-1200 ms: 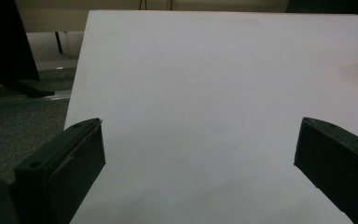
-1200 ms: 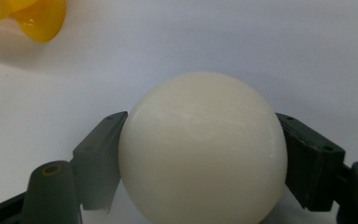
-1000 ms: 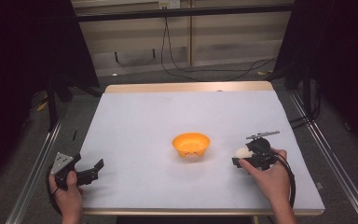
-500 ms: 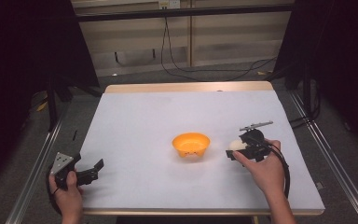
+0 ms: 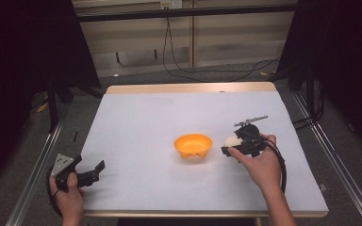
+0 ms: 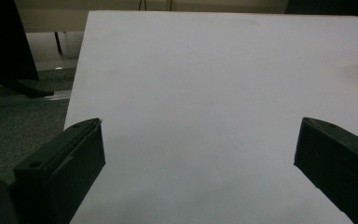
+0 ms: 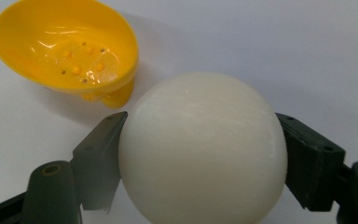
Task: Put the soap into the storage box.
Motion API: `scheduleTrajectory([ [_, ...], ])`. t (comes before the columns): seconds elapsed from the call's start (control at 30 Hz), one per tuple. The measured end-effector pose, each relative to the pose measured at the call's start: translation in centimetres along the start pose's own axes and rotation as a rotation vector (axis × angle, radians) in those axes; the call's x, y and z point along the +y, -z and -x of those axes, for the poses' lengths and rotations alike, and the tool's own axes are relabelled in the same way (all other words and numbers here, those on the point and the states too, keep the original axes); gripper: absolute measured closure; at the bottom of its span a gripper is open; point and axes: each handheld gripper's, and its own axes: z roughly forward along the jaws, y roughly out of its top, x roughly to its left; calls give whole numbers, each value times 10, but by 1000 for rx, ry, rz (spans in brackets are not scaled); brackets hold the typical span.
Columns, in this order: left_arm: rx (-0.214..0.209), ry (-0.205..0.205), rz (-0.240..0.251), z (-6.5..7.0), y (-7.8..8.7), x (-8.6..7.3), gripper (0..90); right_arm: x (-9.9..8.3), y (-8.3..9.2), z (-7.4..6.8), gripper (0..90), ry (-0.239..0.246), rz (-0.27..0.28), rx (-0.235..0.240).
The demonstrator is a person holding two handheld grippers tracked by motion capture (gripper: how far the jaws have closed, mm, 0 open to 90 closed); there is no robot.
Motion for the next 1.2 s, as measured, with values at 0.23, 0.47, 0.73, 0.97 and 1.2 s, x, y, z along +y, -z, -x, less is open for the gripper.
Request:
scheduleTrajectory([
  [0.23, -3, 7, 2, 0, 0, 0, 16, 12, -1, -8, 236, 18, 3, 24],
  [0.47, -3, 8, 2, 0, 0, 0, 15, 22, -2, -16, 235, 31, 3, 28],
  [0.73, -4, 9, 2, 0, 0, 0, 15, 32, -5, -26, 236, 46, 10, 40],
  [0.97, -4, 10, 3, 0, 0, 0, 15, 40, -8, -36, 236, 54, 15, 58],
  [1.2, -4, 9, 2, 0, 0, 0, 15, 45, -10, -43, 236, 66, 12, 65],
])
